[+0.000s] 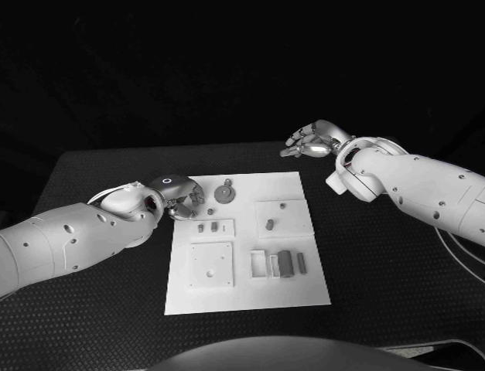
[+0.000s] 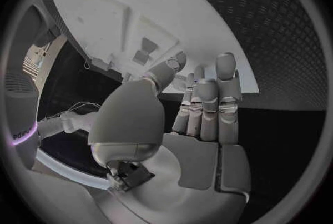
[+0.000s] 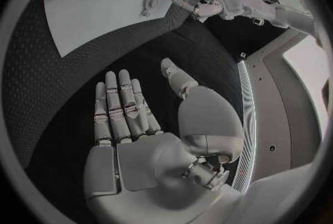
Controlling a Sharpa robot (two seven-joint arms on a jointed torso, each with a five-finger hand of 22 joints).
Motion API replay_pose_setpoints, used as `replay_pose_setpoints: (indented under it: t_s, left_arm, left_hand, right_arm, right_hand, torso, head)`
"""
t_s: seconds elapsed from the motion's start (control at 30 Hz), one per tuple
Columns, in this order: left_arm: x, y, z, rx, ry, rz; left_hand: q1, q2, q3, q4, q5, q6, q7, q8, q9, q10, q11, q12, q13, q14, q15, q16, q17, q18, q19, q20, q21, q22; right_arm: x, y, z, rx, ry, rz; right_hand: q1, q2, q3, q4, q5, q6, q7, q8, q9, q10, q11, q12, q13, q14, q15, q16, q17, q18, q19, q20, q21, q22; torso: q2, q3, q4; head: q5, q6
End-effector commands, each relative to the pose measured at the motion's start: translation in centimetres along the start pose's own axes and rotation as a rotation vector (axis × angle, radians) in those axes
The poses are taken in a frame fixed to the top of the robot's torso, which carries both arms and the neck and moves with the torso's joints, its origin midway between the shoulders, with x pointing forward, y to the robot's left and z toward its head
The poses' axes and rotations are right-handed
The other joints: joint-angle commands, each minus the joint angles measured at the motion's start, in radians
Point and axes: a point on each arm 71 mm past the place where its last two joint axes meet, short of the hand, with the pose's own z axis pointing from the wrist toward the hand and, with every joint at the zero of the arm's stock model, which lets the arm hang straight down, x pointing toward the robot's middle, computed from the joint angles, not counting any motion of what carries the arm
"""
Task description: Assemble the parts on the task board
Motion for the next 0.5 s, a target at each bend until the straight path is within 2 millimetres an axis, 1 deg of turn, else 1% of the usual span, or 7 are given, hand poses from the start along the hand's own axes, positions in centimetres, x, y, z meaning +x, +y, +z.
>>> replay_pose_setpoints:
  t_s: [0.03, 0.1, 0.17, 0.33, 0.37, 0.43, 0.5]
  left_arm:
    - [-1.0, 1.2, -0.3, -0.042, -0.034, -0.055]
    - [-1.5, 2.4, -0.7, -0.083, -0.04, -0.103]
    - [-2.3, 4.0, -1.1, -0.147, -0.05, -0.222]
    - [-3.6, 7.0, -2.5, -0.272, -0.097, -0.559]
    - [-3.6, 7.2, -2.6, -0.278, -0.099, -0.588]
    - [-4.1, 8.1, -3.2, -0.291, -0.083, -0.814]
    - [-4.8, 8.6, -3.6, -0.275, -0.08, -0.951]
  left_hand:
    - [-0.003, -0.01, -0.005, 0.001, 0.004, -0.006, 0.002, -0.004, -0.001, -0.01, 0.006, 0.005, 0.001, 0.001, 0.005, 0.001, -0.002, 0.097, 0.001, 0.007, -0.003, 0.02]
    - [-0.006, -0.011, 0.0, 0.003, 0.005, -0.002, 0.005, -0.001, 0.0, -0.01, 0.009, 0.007, 0.002, -0.029, 0.009, -0.021, -0.011, 0.091, -0.032, 0.016, -0.022, 0.014]
    - [-0.007, -0.01, 0.004, 0.006, 0.005, -0.002, 0.007, 0.002, 0.001, -0.005, 0.01, 0.01, 0.005, -0.049, 0.01, -0.036, -0.017, 0.086, -0.052, 0.019, -0.037, 0.01]
    - [-0.018, 0.0, 0.034, 0.014, 0.008, -0.008, 0.026, 0.008, 0.004, -0.012, 0.024, 0.008, 0.011, -0.184, 0.026, -0.188, -0.087, 0.045, -0.201, 0.053, -0.157, -0.053]
    - [-0.02, 0.001, 0.036, 0.015, 0.008, -0.009, 0.028, 0.008, 0.004, -0.013, 0.025, 0.008, 0.012, -0.192, 0.028, -0.201, -0.093, 0.042, -0.211, 0.056, -0.167, -0.06]
    - [-0.032, 0.002, 0.042, 0.016, 0.007, -0.016, 0.036, 0.012, 0.006, -0.037, 0.041, 0.005, 0.011, -0.249, 0.049, -0.298, -0.136, 0.019, -0.275, 0.072, -0.237, -0.112]
    - [-0.045, 0.011, 0.045, 0.014, 0.006, -0.032, 0.046, 0.013, 0.008, -0.08, 0.067, 0.007, 0.001, -0.297, 0.076, -0.41, -0.18, -0.005, -0.35, 0.091, -0.282, -0.173]
  right_arm:
    - [0.0, -0.1, 0.0, -0.025, 0.028, -0.001]
    - [-0.1, -0.3, 0.0, -0.031, 0.034, -0.021]
    - [-0.1, -0.4, 0.0, -0.045, 0.043, -0.063]
    - [-0.2, -0.8, -0.3, -0.086, 0.085, -0.238]
    - [-0.2, -0.9, -0.4, -0.088, 0.093, -0.253]
    - [0.5, -1.5, -0.7, -0.084, 0.204, -0.339]
    - [1.1, -2.1, -1.0, -0.068, 0.274, -0.389]
  right_hand:
    - [0.029, 0.002, 0.004, -0.009, 0.002, -0.006, 0.02, 0.007, -0.002, 0.01, 0.0, -0.008, -0.003, 0.005, 0.005, -0.006, 0.003, -0.008, -0.005, -0.001, -0.007, 0.003]
    - [0.05, 0.002, 0.006, -0.009, 0.002, -0.005, 0.02, 0.009, -0.002, 0.012, 0.0, -0.009, -0.005, 0.009, 0.005, -0.006, 0.005, -0.007, -0.003, 0.0, -0.008, 0.005]
    - [0.065, 0.002, 0.009, -0.011, 0.002, -0.003, 0.019, 0.011, -0.002, 0.013, 0.0, -0.009, -0.006, 0.013, 0.003, -0.004, 0.007, -0.005, 0.0, -0.001, -0.008, 0.006]
    - [0.097, -0.011, 0.001, -0.01, 0.002, 0.009, 0.011, 0.02, -0.002, 0.016, 0.0, -0.012, -0.01, 0.018, 0.0, -0.004, 0.012, -0.004, 0.008, 0.0, -0.011, 0.009]
    - [0.1, -0.012, 0.0, -0.01, 0.002, 0.011, 0.009, 0.022, -0.001, 0.016, 0.0, -0.012, -0.011, 0.018, 0.001, -0.005, 0.012, -0.004, 0.008, 0.0, -0.012, 0.009]
    - [0.112, -0.014, -0.002, -0.01, 0.002, 0.019, 0.0, 0.027, 0.0, 0.018, 0.0, -0.013, -0.012, 0.023, -0.001, -0.003, 0.015, -0.002, 0.011, 0.0, -0.013, 0.009]
    - [0.118, -0.013, -0.003, -0.009, 0.002, 0.019, -0.009, 0.028, -0.001, 0.019, -0.001, -0.013, -0.013, 0.028, -0.004, -0.001, 0.018, 0.0, 0.017, 0.001, -0.014, 0.009]
  torso:
    - [-0.001, -0.0004, 0.0012]
    - [-0.002, 0.0003, 0.0012]
    - [-0.002, 0.0007, 0.0004]
    - [-0.001, 0.0009, -0.0006]
    - [-0.002, 0.0006, -0.0003]
    - [-0.001, -0.0004, 0.0004]
    - [-0.001, -0.0009, 0.0009]
  head:
    - [-0.001, 0.003]
    - [-0.001, 0.006]
    - [0.0, 0.008]
    - [-0.002, 0.016]
    - [-0.003, 0.018]
    - [-0.005, 0.023]
    - [-0.008, 0.025]
